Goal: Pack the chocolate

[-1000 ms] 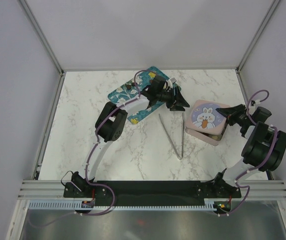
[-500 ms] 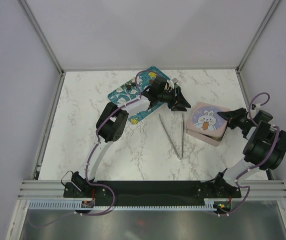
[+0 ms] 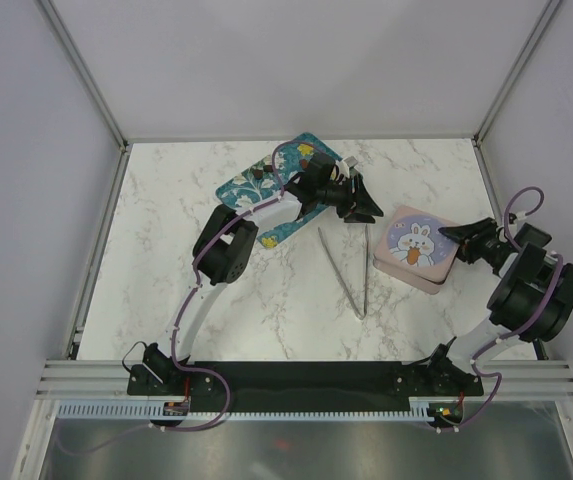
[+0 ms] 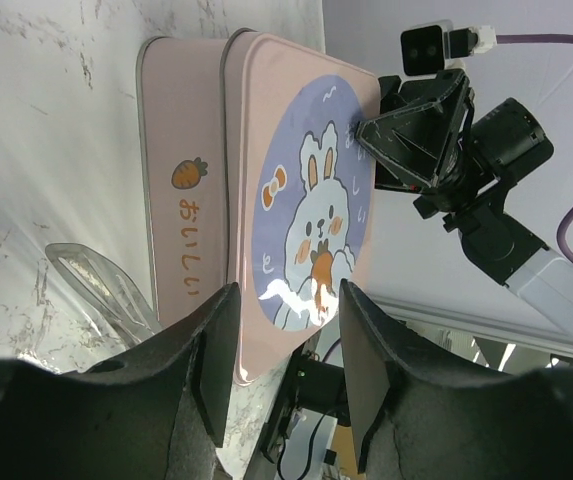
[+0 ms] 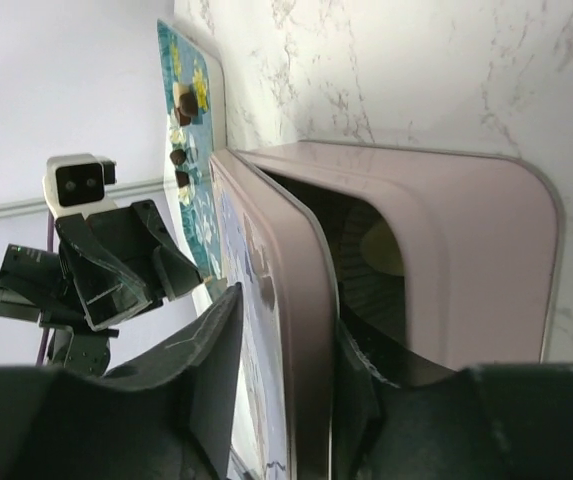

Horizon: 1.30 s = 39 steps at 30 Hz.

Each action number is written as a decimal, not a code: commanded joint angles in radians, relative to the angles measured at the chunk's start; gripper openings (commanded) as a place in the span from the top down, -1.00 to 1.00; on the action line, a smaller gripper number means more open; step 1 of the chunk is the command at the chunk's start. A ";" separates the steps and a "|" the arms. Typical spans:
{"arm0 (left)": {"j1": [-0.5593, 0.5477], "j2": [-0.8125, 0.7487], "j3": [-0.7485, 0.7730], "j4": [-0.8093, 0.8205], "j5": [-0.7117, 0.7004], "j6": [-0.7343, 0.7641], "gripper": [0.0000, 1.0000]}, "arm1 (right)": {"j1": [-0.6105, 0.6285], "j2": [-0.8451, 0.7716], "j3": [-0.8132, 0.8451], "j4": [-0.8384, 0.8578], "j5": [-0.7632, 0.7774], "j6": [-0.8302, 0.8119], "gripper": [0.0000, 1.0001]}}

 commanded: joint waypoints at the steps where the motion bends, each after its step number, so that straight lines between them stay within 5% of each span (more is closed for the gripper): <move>1: -0.010 0.005 0.002 0.052 0.028 -0.023 -0.02 | -0.022 -0.036 0.034 -0.040 0.040 -0.069 0.10; 12: -0.019 0.010 -0.004 0.054 0.027 -0.011 0.03 | -0.035 -0.057 0.106 -0.179 0.106 -0.147 -0.05; 21: -0.019 0.025 0.009 0.054 0.016 -0.011 0.05 | -0.037 -0.057 0.281 -0.522 0.318 -0.308 -0.11; 39: -0.033 0.074 0.082 0.054 -0.002 -0.006 0.07 | -0.031 -0.135 0.298 -0.625 0.436 -0.315 -0.20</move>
